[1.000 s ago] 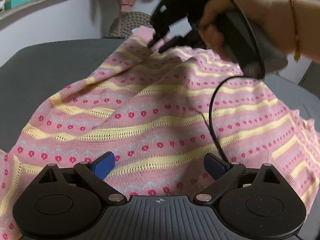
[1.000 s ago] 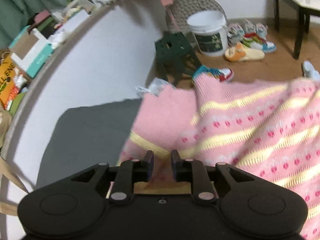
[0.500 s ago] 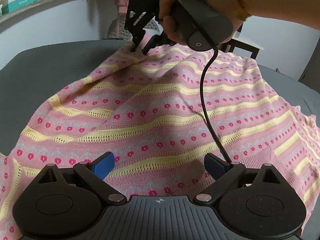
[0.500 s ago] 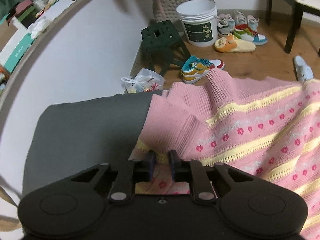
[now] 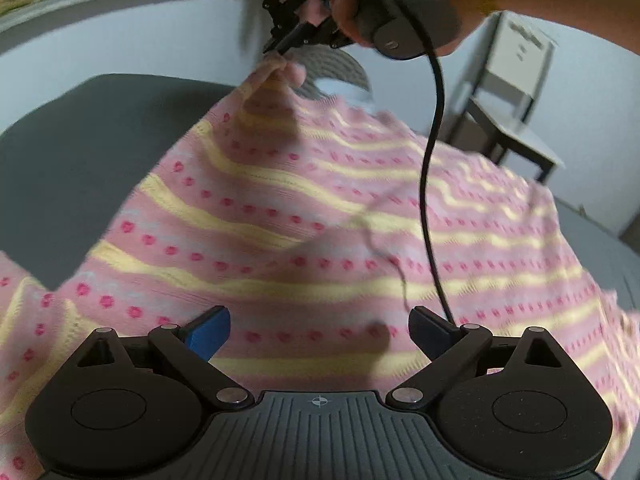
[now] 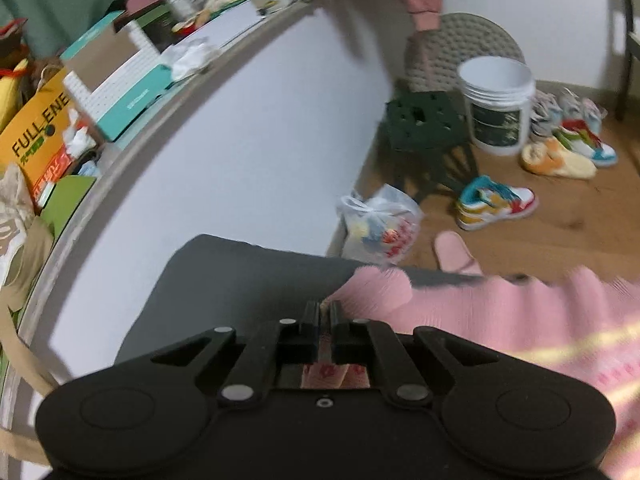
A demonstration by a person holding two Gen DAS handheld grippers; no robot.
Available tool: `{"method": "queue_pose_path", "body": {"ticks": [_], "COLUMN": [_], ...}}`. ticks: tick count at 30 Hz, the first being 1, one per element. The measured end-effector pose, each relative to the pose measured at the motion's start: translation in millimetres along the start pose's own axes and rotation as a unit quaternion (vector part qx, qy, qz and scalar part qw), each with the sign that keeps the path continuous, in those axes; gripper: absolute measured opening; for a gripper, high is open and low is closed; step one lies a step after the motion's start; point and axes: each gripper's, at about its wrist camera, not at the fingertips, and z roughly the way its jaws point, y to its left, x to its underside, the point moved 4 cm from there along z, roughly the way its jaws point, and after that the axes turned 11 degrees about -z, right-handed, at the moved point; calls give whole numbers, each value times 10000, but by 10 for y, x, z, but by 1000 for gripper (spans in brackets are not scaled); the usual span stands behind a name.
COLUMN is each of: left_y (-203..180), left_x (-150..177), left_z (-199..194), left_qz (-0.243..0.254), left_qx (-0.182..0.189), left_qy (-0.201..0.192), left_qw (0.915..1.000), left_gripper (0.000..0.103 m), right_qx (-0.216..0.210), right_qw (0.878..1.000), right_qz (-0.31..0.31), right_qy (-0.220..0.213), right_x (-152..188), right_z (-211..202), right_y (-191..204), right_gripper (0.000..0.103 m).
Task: Fold clothes
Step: 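Pull the sweater hem with the right tool to smooth it flat, then open the right tool and release the sweater hem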
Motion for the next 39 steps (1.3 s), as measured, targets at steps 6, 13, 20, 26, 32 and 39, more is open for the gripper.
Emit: {"method": "queue_pose_path", "body": {"ticks": [6, 13, 20, 26, 32, 39], "left_y": [154, 133, 91, 174, 87, -292], "left_x": [-56, -17, -55, -75, -120, 41], "left_z": [3, 148, 158, 71, -119, -106], "left_qz": [-115, 173, 328, 268, -57, 264], "left_qx": [-539, -912, -931, -875, -121, 1047], "left_qy": [-445, -443, -480, -509, -781, -273], "left_qw": [9975, 9947, 9940, 9945, 9969, 9938], "left_gripper": [96, 96, 97, 97, 97, 97], "right_qx": [30, 255, -745, -55, 1130, 1677], "right_qw": [9993, 9972, 9962, 9917, 9932, 9809], "right_qz": [-376, -697, -449, -1271, -269, 974], "right_qy": [-59, 91, -103, -187, -116, 155], "right_x": [-213, -144, -381, -490, -154, 775], "right_z": [320, 830, 652, -19, -956, -1726], "right_y": [362, 535, 604, -150, -2066, -3690], "right_gripper": [5, 5, 18, 50, 53, 44]}}
